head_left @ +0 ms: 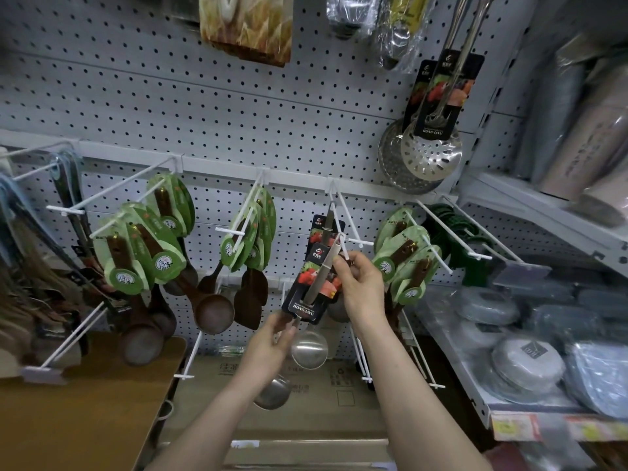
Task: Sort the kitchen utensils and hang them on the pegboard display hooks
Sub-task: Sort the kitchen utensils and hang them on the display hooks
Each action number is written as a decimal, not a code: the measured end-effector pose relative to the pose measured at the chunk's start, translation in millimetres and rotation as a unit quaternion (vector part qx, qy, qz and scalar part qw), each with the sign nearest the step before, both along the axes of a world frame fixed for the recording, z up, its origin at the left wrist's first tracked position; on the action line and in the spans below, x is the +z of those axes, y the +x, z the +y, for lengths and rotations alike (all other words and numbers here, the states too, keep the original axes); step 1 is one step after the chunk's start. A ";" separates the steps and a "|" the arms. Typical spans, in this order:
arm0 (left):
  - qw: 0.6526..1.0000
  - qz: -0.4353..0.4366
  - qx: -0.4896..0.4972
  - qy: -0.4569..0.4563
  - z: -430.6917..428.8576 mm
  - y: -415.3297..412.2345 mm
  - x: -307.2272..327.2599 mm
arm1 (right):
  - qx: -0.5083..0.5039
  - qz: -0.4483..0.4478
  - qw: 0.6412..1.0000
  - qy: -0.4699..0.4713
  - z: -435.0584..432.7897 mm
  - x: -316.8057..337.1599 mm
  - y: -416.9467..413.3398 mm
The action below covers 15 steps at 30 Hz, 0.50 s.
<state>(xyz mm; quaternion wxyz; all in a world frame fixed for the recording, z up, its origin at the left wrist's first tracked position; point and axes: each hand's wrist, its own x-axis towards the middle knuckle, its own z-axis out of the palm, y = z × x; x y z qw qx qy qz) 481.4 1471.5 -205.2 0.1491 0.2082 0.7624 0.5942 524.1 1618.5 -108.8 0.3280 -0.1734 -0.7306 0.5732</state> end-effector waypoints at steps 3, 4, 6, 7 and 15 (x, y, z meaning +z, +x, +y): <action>1.000 0.016 -0.016 -0.011 5.2 -8.0 -0.6 | -0.025 -0.002 1.000 0.009 2.2 1.1 -6.7; 0.999 0.022 -0.020 -0.015 8.6 -9.5 0.3 | -0.029 -0.001 1.000 0.007 2.5 1.5 -9.4; 0.999 0.024 -0.014 -0.017 16.2 -13.1 2.3 | -0.034 0.005 0.999 -0.004 3.0 2.9 -15.3; 1.000 0.023 -0.005 -0.017 19.0 -15.2 3.0 | -0.036 0.008 0.999 -0.012 4.2 3.2 -18.7; 0.998 0.047 0.042 -0.015 26.3 -39.1 7.1 | -0.038 -0.001 0.998 -0.059 13.2 5.1 -38.9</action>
